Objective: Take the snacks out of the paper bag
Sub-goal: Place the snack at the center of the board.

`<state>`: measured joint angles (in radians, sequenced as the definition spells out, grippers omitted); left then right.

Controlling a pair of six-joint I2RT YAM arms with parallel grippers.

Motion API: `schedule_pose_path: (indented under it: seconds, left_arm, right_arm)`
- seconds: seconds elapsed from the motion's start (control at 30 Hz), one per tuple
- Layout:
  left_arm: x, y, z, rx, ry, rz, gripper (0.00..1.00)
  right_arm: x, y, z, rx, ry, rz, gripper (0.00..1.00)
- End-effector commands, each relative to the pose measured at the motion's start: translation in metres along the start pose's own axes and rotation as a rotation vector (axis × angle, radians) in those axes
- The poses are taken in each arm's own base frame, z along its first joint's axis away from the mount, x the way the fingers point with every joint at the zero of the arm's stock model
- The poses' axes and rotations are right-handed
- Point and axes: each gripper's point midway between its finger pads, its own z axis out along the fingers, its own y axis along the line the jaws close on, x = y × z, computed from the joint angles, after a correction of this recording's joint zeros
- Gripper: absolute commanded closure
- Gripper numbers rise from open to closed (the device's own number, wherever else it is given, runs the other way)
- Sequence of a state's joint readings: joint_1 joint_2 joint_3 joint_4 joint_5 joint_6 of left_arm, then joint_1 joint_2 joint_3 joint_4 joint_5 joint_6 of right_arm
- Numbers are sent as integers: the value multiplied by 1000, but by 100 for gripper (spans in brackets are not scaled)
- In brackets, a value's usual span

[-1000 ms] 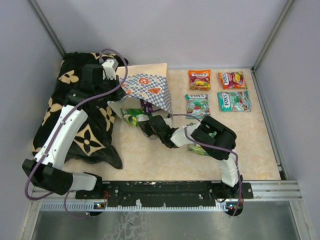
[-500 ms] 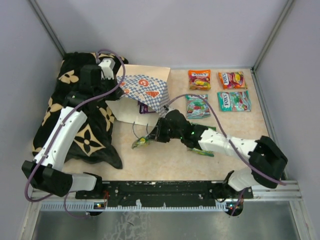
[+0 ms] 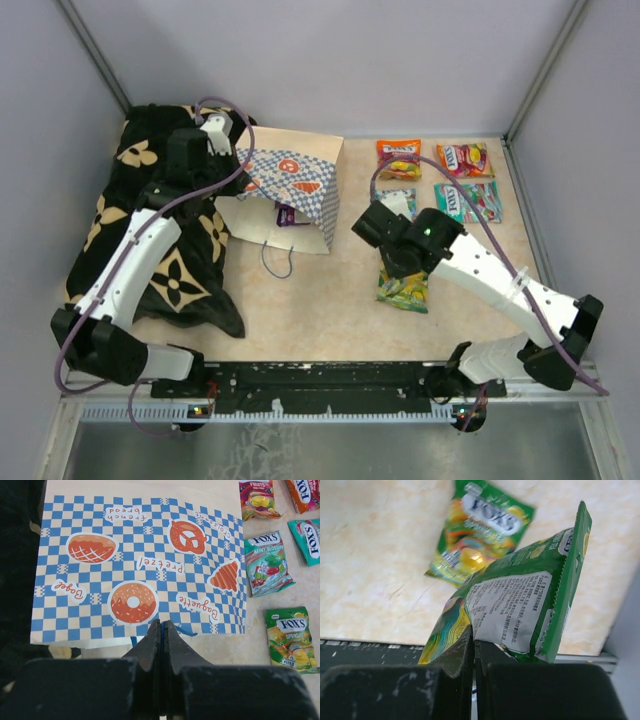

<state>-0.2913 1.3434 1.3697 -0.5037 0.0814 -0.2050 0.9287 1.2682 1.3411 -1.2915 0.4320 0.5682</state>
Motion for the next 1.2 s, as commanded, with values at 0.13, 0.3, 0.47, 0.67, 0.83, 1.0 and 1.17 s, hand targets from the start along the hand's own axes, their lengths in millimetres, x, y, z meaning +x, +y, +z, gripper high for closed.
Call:
schedule_pose_path:
  seconds: [0.13,0.3,0.47,0.67,0.83,1.0,1.17]
  left_arm:
    - [-7,-1,21,32,12,44,100]
    - [-6,-14,24,103,16,36,100]
    - [-5,-17,27,121,23,33,100]
    - [0,-18,32,133,37,26,100]
    - [5,-23,39,169,56,20,100]
    - [13,-26,43,191,75,8,100]
    - [11,-25,42,180,66,4,100]
  right_arm:
    - [-66,-82,-23,431,-81,-111,100]
    - [-74,-124,17,628,67,-105,100]
    - [-77,-174,57,759,188,-70,100]
    - [-64,-229,56,845,148,103,100]
    - [-41,-240,72,860,147,76,100]
    - [0,-226,120,798,248,51,100]
    - [28,-215,152,775,321,65,100]
